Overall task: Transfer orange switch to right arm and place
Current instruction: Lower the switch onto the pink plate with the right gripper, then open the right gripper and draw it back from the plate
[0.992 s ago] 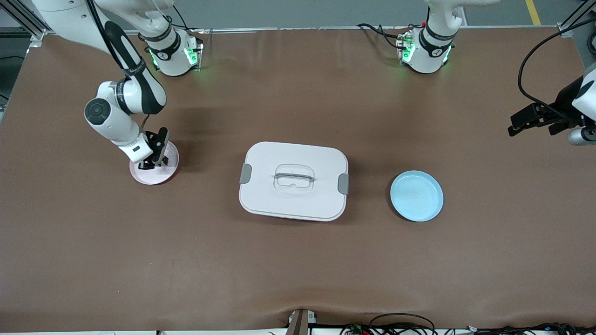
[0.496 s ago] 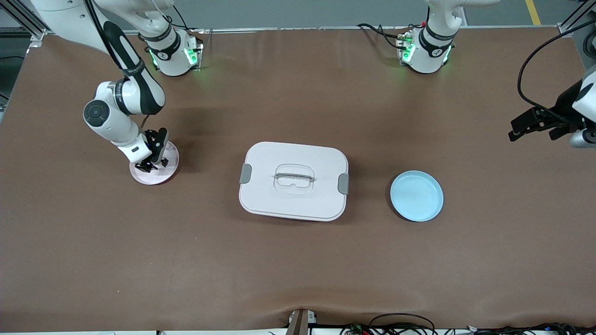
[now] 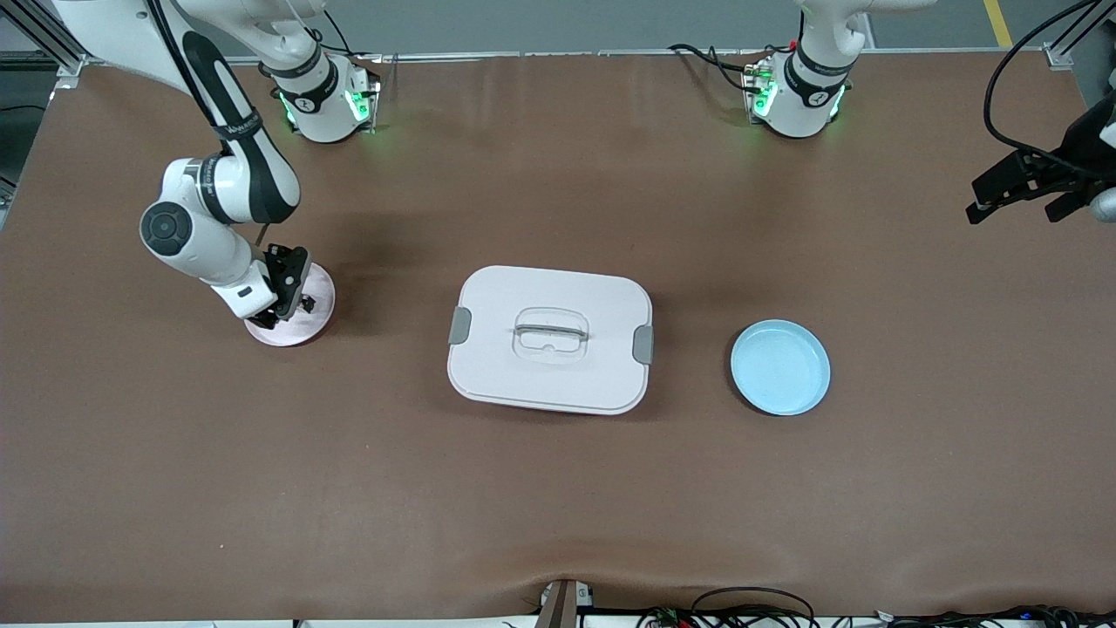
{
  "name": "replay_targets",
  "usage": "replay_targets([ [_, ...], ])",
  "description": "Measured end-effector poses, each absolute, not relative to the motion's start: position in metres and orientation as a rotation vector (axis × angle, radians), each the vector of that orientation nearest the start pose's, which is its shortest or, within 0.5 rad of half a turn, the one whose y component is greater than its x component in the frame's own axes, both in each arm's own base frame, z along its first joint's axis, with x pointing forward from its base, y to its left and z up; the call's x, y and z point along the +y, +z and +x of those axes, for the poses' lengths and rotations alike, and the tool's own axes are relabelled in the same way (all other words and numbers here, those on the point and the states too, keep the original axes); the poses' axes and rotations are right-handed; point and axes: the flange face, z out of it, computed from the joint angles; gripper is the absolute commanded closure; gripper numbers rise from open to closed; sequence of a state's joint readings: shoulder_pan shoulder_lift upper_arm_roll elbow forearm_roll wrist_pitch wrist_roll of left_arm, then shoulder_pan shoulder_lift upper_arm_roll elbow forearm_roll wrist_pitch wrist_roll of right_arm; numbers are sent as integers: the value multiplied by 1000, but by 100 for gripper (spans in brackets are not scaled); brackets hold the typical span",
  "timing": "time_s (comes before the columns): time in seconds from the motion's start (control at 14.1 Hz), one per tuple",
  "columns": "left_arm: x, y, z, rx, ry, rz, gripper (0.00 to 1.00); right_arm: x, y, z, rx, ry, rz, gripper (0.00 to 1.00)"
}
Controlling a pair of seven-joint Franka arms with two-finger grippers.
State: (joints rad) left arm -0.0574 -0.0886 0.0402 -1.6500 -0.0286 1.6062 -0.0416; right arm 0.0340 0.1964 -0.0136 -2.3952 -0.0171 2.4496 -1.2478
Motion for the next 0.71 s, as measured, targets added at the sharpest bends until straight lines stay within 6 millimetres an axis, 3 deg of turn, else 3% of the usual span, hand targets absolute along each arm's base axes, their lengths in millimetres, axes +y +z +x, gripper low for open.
replay_targets([
  [0.21,-11,635,531,-40,-59,-3174,0,28,246,498,-1656,269,-2558,0],
  [0.43,-11,627,533,-47,-13,-3173,0,38,291,524,-1507,358,-2625,0],
  [0.57,-11,626,534,-50,-6,-3173,0,30,327,543,-1441,390,-2652,0],
  [0.71,-11,628,534,-47,-13,-3173,0,8,356,559,-1386,363,-2691,0],
])
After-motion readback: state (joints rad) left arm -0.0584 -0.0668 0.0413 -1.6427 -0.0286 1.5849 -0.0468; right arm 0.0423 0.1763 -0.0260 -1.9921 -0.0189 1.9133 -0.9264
